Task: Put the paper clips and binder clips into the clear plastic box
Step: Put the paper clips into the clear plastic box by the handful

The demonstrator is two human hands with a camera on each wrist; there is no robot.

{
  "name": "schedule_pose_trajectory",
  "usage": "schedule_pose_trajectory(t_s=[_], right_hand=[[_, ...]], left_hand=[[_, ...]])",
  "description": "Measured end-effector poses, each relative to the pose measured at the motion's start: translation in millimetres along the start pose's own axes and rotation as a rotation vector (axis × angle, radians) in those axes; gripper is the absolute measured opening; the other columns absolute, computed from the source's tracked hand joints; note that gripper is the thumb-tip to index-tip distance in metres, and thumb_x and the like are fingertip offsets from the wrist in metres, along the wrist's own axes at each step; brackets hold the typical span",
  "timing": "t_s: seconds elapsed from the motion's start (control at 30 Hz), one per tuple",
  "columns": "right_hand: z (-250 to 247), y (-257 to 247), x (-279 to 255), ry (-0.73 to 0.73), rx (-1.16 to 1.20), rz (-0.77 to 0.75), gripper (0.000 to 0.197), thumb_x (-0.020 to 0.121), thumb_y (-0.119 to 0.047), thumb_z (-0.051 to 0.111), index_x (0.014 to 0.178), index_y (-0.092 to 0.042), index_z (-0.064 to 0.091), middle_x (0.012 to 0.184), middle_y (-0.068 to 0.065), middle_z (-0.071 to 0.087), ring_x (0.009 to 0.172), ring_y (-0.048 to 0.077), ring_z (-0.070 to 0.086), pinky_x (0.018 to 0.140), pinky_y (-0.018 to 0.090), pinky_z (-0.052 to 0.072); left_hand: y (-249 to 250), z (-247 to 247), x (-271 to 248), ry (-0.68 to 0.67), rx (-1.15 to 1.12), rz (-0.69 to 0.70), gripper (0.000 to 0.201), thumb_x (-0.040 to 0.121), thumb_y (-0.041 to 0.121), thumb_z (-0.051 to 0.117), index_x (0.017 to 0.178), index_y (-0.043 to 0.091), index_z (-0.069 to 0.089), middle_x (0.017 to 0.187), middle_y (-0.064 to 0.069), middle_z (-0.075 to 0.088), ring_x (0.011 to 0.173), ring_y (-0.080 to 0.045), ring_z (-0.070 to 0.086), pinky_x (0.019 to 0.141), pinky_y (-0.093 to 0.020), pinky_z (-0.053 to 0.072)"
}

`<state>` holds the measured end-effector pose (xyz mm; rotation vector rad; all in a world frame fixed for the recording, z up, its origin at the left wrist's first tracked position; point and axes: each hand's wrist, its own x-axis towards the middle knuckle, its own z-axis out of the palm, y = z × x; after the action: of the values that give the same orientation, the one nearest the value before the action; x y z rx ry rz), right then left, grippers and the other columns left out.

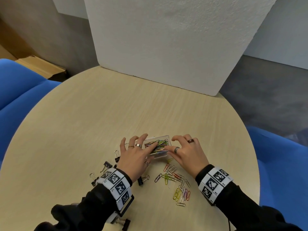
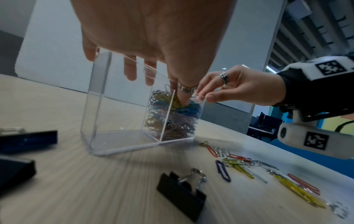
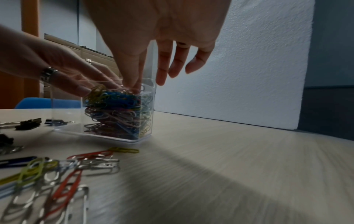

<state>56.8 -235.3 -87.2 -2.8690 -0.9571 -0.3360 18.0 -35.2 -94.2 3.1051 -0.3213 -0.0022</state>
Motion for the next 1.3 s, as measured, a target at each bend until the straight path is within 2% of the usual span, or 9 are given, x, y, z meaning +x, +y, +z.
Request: schedule_pose_trajectory(t_s=[0.1,0.37,0.63,0.77,0.93,1.03,1.1,1.2,1.3], right_hand=[[-2.1,6.2,0.9,0.029,0.069,0.028,0.017,0.078,-0.038,0.061,0.091,-0.032,0.07,0.098,0.0,0.065,0.079,0.022,0.057,0.061,0.034,0.045],[-0.4,0.9,7.3,-0.01,0.029,0.033,0.031,0.085,-0.046,0.043,0.092,-0.034,0.071,0.096,-0.004,0.065,0.079,0.019,0.058,0.059,0.032,0.043],[-1.1,3.9,7.2,-0.053,0.039,0.041,0.036,0.082,-0.05,0.044,0.099,-0.03,0.069,0.097,-0.004,0.064,0.079,0.018,0.058,0.059,0.032,0.045],[-0.9,5.6,7.7,-0.058,0.035,0.048,0.035,0.078,-0.049,0.056,0.102,-0.027,0.067,0.096,-0.002,0.063,0.078,0.019,0.059,0.059,0.033,0.045],[-2.4,2.2,11.0,-0.104,0.012,0.067,0.039,0.08,-0.051,0.048,0.104,-0.027,0.067,0.098,-0.002,0.063,0.08,0.019,0.059,0.059,0.034,0.046],[-8.5,4.0,6.8,-0.113,0.119,0.122,0.044,0.081,-0.053,0.041,0.106,-0.027,0.066,0.099,-0.003,0.062,0.082,0.018,0.057,0.065,0.033,0.046],[-14.4,5.8,0.6,-0.093,0.252,0.194,0.042,0.083,-0.052,0.042,0.104,-0.024,0.065,0.1,-0.003,0.06,0.087,0.016,0.055,0.074,0.032,0.044],[-24.4,12.4,-14.9,-0.201,0.467,0.359,0.026,0.087,-0.043,0.051,0.099,-0.023,0.063,0.097,-0.007,0.057,0.086,0.009,0.05,0.081,0.024,0.041],[-24.4,15.4,-36.0,-0.479,0.567,0.433,0.018,0.087,-0.037,0.056,0.1,-0.024,0.059,0.096,-0.008,0.057,0.082,0.007,0.053,0.073,0.015,0.041]], left_hand=[[-1.4,-0.8,-0.8,0.027,-0.011,-0.009,0.057,0.058,0.046,0.081,0.111,0.043,0.06,0.118,-0.002,0.064,0.099,-0.029,0.066,0.083,-0.059,0.048],[0.4,-1.0,0.1,0.012,-0.007,-0.025,0.053,0.056,0.048,0.081,0.106,0.046,0.063,0.116,-0.001,0.066,0.096,-0.028,0.066,0.082,-0.06,0.047],[0.8,-0.3,2.0,0.024,-0.036,-0.027,0.059,0.058,0.047,0.081,0.112,0.048,0.056,0.118,-0.003,0.064,0.099,-0.03,0.065,0.083,-0.062,0.045],[2.2,-4.8,2.5,0.005,-0.046,-0.042,0.062,0.06,0.048,0.079,0.114,0.05,0.05,0.12,-0.001,0.063,0.1,-0.029,0.065,0.084,-0.062,0.045],[4.8,-4.4,2.6,-0.08,-0.062,-0.067,0.051,0.069,0.051,0.072,0.117,0.051,0.053,0.129,-0.003,0.059,0.109,-0.032,0.06,0.09,-0.066,0.039],[4.4,-8.6,3.1,-0.069,-0.158,-0.09,0.045,0.082,0.053,0.057,0.125,0.047,0.048,0.143,-0.002,0.044,0.126,-0.032,0.045,0.103,-0.064,0.024],[4.6,-14.9,0.5,0.026,-0.244,-0.1,0.037,0.083,0.051,0.051,0.118,0.04,0.056,0.134,0.0,0.052,0.12,-0.027,0.049,0.1,-0.057,0.032],[9.5,-23.0,-9.8,0.177,-0.417,-0.032,0.025,0.082,0.044,0.043,0.094,0.032,0.062,0.099,0.007,0.061,0.091,-0.014,0.052,0.077,-0.038,0.043],[22.0,-23.3,-20.1,0.071,-0.474,0.105,0.024,0.087,0.036,0.041,0.094,0.028,0.062,0.088,0.012,0.061,0.084,-0.01,0.057,0.078,-0.033,0.048]])
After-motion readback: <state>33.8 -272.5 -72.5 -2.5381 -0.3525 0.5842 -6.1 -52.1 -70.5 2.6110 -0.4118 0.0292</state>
